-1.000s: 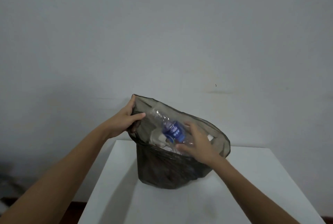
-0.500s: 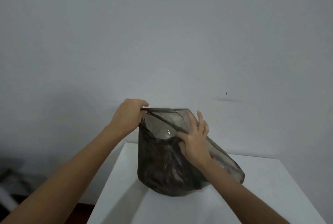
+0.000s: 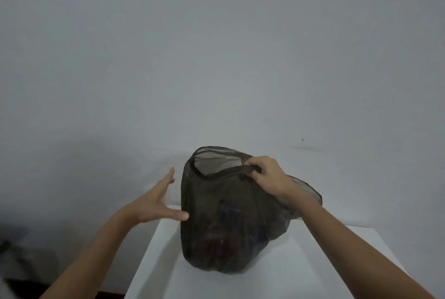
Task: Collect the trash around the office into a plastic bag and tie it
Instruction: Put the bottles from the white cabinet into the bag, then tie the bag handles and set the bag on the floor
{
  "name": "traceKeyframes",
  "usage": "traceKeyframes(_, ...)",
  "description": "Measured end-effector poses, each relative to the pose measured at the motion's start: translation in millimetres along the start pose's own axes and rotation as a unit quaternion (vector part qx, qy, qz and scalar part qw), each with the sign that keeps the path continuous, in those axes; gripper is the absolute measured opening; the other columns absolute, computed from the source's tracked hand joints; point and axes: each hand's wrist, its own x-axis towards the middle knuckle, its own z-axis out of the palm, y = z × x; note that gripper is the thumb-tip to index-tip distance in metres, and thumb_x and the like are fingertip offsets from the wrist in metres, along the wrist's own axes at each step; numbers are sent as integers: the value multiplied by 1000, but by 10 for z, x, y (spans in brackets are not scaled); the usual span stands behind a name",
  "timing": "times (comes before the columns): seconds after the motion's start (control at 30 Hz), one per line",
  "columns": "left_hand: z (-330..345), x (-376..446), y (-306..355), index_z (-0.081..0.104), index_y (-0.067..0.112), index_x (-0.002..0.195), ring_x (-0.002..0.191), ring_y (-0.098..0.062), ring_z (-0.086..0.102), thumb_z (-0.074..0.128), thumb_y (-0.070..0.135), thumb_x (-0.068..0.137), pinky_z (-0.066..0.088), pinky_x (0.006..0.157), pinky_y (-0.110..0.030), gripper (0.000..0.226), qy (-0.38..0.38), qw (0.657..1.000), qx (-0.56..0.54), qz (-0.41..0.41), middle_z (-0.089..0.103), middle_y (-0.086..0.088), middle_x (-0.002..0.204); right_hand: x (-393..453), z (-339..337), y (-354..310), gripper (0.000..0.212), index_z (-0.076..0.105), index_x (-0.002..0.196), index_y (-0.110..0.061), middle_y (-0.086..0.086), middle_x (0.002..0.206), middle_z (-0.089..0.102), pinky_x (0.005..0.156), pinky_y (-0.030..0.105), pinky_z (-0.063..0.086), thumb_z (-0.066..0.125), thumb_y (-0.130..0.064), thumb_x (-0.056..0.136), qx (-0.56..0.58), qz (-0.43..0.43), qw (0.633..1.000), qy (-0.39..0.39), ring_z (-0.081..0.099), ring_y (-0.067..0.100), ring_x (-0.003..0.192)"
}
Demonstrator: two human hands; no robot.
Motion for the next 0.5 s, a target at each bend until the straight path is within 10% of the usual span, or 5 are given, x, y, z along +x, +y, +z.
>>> traceKeyframes(0.17,594,295,124,59,35,117,111,-2,59,91,44,50,50,88,-15,75,-35,994,-102,-13,62,16,122,84,-75,-308,18,68,72,-19,1,74,71,75,32,49,62,-16,88,17,-43,999,-22,62,11,73)
traceKeyframes(0.27,836,405,598,56,41,105,101,2,58,72,35,79,45,77,-4,31,23,984,-173,28,60,19,116,138,-71,-450,13,70,75,-13,4,76,72,78,35,50,64,-16,86,19,-58,998,-17,64,17,73)
traceKeyframes(0.5,914,544,914,71,15,106,107,-18,65,46,52,89,51,94,-33,48,60,908,-415,12,70,-3,114,-358,-669,-91,8,68,95,-8,6,99,75,90,25,51,66,-10,87,256,33,965,36,69,13,96)
